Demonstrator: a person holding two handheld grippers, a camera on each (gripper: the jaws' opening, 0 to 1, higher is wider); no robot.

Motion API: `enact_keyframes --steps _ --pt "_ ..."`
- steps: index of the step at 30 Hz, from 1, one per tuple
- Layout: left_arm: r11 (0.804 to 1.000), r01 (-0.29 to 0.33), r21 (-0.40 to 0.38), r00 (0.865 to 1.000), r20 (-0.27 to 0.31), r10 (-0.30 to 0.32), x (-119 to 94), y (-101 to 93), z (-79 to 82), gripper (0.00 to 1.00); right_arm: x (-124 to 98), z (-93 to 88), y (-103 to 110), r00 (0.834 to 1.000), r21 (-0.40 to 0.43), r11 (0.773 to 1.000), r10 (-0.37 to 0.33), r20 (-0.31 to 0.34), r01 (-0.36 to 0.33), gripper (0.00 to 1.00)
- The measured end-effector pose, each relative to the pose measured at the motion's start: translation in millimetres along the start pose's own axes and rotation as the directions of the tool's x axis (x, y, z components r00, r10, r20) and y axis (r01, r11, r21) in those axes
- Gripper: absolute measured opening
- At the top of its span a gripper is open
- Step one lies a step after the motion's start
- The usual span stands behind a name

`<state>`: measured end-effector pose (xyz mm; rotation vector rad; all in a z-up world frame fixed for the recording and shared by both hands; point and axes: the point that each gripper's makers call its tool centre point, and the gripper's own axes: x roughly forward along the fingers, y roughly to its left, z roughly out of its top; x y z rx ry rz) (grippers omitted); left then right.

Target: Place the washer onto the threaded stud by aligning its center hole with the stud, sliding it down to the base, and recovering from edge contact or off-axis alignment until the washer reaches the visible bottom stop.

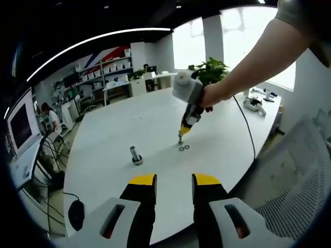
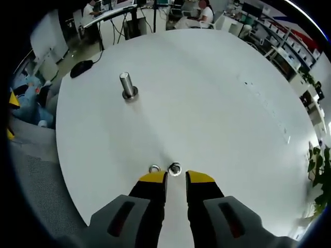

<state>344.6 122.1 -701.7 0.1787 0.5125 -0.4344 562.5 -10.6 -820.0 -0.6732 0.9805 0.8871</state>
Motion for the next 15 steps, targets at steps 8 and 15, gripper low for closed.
enact_keyframes --steps 8,15 --pt "1.000 0.002 0.002 1.000 -0.002 -0.002 0.4 -0.6 -0.6 0.25 -2.5 -1.7 -1.0 1.000 0.004 1.000 -0.008 0.013 0.007 0.17" --pt "1.000 -0.003 0.004 1.000 0.000 0.003 0.0 0.3 -0.4 0.25 -5.3 -8.5 0.9 1.000 0.007 1.000 -0.014 0.021 0.014 0.17"
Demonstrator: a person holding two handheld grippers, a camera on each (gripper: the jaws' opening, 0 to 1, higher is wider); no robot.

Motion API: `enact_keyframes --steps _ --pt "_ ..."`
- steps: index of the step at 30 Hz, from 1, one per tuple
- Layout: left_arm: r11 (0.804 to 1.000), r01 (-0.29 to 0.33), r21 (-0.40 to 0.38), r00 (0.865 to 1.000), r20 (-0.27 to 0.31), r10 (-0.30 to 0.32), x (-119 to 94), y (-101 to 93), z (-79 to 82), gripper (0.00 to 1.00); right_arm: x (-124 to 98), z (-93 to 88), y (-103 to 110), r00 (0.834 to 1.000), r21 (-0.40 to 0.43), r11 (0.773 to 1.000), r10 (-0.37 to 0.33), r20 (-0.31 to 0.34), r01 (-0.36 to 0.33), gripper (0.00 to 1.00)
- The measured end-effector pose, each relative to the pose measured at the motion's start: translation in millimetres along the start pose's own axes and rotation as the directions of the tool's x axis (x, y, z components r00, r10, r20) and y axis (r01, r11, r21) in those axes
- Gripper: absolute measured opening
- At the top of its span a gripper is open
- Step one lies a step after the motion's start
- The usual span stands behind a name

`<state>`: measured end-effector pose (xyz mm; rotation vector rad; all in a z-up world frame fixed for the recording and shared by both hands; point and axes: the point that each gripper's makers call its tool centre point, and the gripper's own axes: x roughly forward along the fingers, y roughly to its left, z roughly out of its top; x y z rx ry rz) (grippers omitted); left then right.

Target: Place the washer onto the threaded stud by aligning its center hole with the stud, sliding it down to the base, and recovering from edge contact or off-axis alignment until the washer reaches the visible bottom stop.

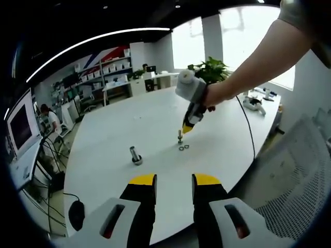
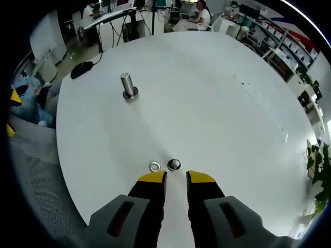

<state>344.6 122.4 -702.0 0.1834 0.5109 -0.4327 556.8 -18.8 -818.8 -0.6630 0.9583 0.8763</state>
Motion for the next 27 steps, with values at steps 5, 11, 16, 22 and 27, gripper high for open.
enact_keyframes --steps 5,11,16,22,27 --pt "1.000 -0.004 -0.004 1.000 -0.001 0.004 0 1.1 -0.5 0.25 2 -9.6 4 1.000 0.010 1.000 0.007 -0.009 -0.006 0.17" --pt "1.000 -0.007 0.001 1.000 -0.004 0.007 0 1.0 -1.1 0.25 3 -12.8 7 1.000 0.014 1.000 0.010 -0.007 -0.010 0.17" --pt "1.000 -0.008 0.003 1.000 -0.007 0.008 0 1.1 -1.7 0.25 5 -13.5 9 1.000 0.020 1.000 0.015 -0.004 -0.015 0.17" --pt "1.000 -0.009 0.004 1.000 -0.012 0.009 0 1.2 -2.4 0.25 9 -14.6 12 1.000 0.017 1.000 0.019 0.000 -0.019 0.17" --pt "1.000 -0.010 0.005 1.000 -0.013 0.010 1 1.5 -2.7 0.25 12 -17.5 15 1.000 0.019 0.999 0.026 -0.006 -0.026 0.17"
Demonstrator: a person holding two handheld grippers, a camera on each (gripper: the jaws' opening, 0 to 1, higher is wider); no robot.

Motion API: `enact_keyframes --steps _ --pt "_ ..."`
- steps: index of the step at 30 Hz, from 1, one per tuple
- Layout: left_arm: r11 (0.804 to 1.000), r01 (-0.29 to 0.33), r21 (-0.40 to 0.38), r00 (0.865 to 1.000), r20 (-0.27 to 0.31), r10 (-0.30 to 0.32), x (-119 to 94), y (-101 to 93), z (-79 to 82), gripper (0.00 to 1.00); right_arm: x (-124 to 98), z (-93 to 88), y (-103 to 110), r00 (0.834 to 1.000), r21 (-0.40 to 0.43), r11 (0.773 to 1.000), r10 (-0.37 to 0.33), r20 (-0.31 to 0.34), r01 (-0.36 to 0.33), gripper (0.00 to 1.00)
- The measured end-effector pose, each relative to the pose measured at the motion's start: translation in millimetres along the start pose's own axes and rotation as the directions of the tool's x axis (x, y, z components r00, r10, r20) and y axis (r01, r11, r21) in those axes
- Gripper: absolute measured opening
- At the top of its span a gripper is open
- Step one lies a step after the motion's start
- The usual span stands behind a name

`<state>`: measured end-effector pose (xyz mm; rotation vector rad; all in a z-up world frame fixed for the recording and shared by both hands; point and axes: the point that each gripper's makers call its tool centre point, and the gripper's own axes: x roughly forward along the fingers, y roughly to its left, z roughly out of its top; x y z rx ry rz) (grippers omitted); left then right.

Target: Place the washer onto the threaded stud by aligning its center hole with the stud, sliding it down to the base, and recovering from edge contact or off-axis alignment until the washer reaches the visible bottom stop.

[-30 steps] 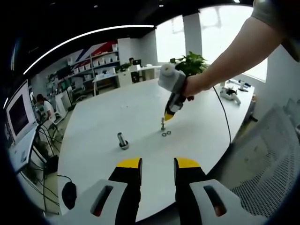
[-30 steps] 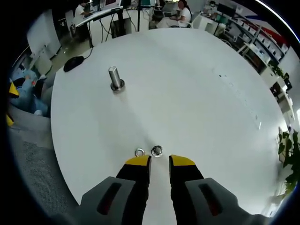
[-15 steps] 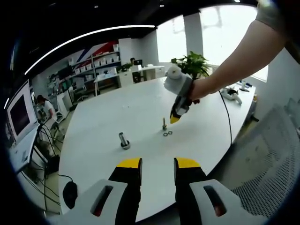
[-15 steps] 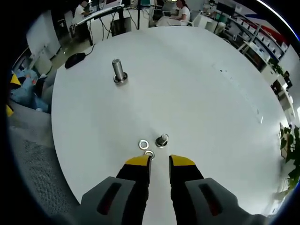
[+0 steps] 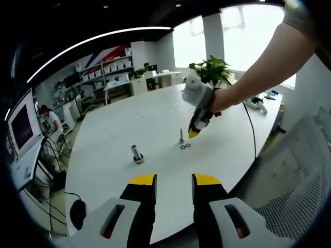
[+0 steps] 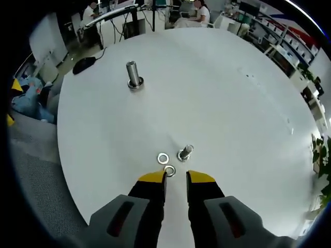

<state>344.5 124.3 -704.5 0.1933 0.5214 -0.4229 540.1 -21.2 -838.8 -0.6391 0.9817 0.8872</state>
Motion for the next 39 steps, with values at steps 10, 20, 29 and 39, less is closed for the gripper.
enact_keyframes --steps 10,20,29,39 --pt "1.000 -0.005 -0.002 1.000 0.001 0.005 0 1.0 0.0 0.25 7 -2.0 5 1.000 0.000 1.000 0.010 -0.010 -0.010 0.17" --pt "1.000 -0.002 0.000 1.000 -0.002 0.002 0 0.5 -0.6 0.25 15 -5.8 7 0.999 -0.001 1.000 0.025 -0.032 -0.025 0.17" --pt "1.000 -0.006 -0.005 1.000 -0.002 0.006 0 1.8 -0.5 0.25 23 -12.1 10 0.998 0.002 0.999 0.038 -0.048 -0.037 0.17" --pt "1.000 -0.008 -0.005 1.000 -0.005 0.008 0 2.2 -1.1 0.25 30 -15.4 12 0.997 0.005 0.999 0.042 -0.064 -0.042 0.17"
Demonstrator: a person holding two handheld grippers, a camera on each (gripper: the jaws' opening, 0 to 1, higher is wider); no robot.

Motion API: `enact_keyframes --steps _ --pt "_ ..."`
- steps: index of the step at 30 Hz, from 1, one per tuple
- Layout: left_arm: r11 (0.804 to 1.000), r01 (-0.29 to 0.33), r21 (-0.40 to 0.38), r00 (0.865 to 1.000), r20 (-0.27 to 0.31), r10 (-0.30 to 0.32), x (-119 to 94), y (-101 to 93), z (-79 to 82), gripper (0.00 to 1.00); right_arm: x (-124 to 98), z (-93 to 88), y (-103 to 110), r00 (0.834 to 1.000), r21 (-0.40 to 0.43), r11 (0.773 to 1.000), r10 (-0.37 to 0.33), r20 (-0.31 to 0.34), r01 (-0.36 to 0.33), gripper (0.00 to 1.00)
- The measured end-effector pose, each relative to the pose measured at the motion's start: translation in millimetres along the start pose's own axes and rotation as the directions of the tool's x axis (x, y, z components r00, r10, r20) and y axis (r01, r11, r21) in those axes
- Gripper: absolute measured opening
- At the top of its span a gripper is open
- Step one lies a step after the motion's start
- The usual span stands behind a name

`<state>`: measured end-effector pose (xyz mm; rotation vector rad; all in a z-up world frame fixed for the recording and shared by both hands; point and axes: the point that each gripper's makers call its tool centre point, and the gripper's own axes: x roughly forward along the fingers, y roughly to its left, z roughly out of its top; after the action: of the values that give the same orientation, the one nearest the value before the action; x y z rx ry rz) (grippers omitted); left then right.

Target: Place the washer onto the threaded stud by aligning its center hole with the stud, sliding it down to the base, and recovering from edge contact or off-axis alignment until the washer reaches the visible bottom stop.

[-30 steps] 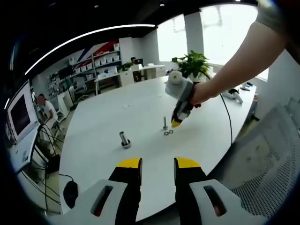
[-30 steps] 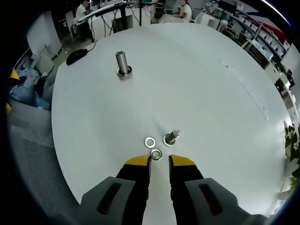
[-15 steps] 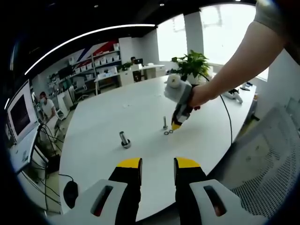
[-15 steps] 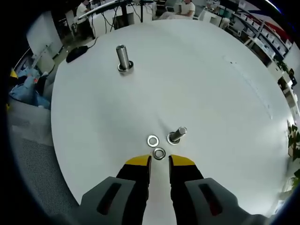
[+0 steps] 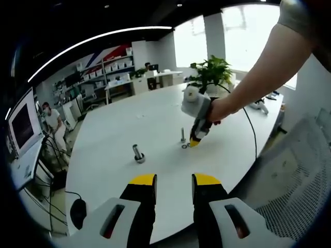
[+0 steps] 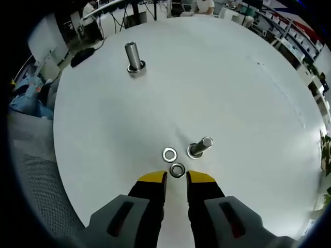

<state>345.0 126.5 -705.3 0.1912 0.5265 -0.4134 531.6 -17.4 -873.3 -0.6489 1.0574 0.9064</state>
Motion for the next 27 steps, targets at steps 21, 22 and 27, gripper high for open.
enact_keyframes --steps 21,22,27 --pt "1.000 0.006 -0.001 1.000 -0.002 -0.006 0.5 -1.1 -0.3 0.25 4.1 0.5 -2.8 1.000 0.033 0.999 0.006 0.012 -0.007 0.17" --pt "1.000 0.006 0.000 1.000 -0.003 -0.006 0.5 -1.2 -0.6 0.25 4.1 0.5 -2.8 1.000 0.034 0.999 0.007 0.013 -0.008 0.17" --pt "1.000 0.009 0.002 1.000 -0.006 -0.009 0.7 -1.6 -1.1 0.25 4.1 0.3 -2.2 1.000 0.031 0.999 0.006 0.021 -0.006 0.15"
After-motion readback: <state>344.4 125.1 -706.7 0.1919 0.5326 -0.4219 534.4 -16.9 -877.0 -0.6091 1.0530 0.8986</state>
